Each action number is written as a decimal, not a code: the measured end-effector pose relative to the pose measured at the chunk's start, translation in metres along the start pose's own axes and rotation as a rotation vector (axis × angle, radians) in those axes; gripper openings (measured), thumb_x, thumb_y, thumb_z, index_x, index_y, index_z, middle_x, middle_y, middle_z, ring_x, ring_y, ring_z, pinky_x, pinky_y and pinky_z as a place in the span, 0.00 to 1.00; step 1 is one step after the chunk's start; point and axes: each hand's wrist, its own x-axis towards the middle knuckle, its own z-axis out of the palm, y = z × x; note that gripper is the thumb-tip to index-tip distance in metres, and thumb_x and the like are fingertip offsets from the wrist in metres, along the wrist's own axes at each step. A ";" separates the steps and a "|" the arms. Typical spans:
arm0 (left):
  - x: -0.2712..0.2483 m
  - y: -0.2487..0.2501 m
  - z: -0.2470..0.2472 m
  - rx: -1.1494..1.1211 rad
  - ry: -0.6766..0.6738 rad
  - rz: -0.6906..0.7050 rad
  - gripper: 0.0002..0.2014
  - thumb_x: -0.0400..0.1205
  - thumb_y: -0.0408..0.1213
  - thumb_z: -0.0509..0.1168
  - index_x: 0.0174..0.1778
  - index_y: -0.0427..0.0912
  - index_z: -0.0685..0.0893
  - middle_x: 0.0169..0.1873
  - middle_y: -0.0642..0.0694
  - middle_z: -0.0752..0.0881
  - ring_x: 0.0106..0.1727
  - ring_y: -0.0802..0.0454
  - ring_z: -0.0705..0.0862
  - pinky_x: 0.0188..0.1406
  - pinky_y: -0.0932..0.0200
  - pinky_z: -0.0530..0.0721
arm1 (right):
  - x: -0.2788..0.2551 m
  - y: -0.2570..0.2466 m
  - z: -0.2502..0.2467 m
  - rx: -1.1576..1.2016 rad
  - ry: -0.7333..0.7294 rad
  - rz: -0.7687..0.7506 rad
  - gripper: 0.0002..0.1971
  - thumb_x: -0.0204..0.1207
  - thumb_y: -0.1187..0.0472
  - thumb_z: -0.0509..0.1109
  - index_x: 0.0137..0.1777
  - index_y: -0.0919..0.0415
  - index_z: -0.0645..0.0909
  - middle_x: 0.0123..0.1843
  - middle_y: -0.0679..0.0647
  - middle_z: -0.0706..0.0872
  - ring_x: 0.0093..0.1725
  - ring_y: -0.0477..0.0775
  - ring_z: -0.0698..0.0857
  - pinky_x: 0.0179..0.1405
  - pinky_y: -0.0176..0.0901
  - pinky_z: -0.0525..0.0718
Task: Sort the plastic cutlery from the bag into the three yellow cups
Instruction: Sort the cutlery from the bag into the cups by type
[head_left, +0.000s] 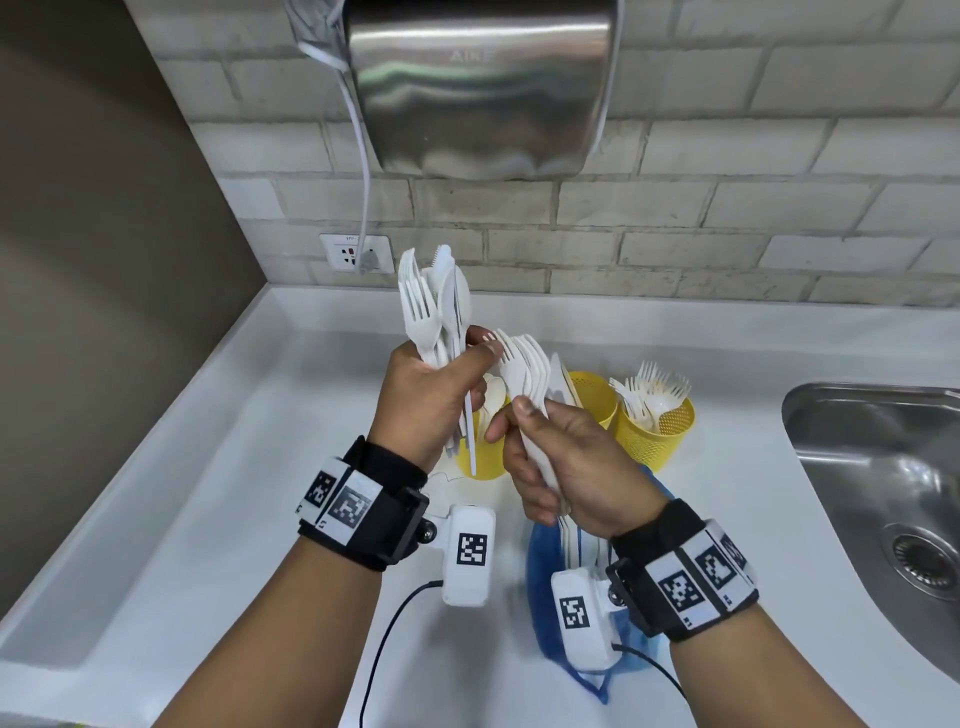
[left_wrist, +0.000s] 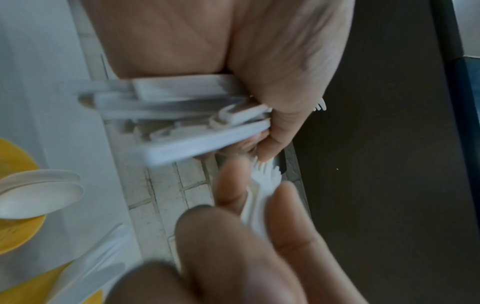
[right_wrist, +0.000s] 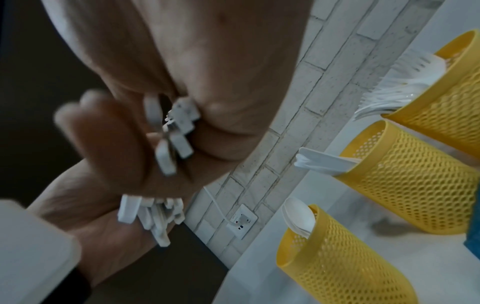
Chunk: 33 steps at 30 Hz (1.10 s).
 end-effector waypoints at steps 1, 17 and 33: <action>-0.001 -0.001 0.000 -0.005 -0.007 -0.017 0.02 0.82 0.31 0.72 0.45 0.36 0.86 0.21 0.43 0.76 0.24 0.44 0.73 0.24 0.58 0.73 | 0.001 0.001 0.000 0.002 -0.004 -0.009 0.21 0.88 0.48 0.61 0.57 0.68 0.82 0.30 0.59 0.70 0.19 0.50 0.65 0.19 0.37 0.70; 0.000 -0.009 0.003 -0.368 0.081 -0.152 0.05 0.82 0.30 0.71 0.47 0.39 0.81 0.24 0.43 0.72 0.25 0.47 0.71 0.33 0.54 0.75 | 0.001 0.012 -0.002 -0.295 0.084 -0.023 0.13 0.77 0.55 0.80 0.45 0.64 0.81 0.31 0.59 0.83 0.21 0.50 0.67 0.21 0.37 0.66; -0.021 -0.009 0.013 -0.195 0.014 0.105 0.07 0.80 0.21 0.72 0.47 0.35 0.81 0.31 0.48 0.83 0.32 0.51 0.83 0.36 0.58 0.83 | 0.003 0.020 0.009 0.331 0.153 0.240 0.17 0.75 0.53 0.77 0.54 0.65 0.81 0.50 0.65 0.91 0.15 0.39 0.61 0.10 0.28 0.59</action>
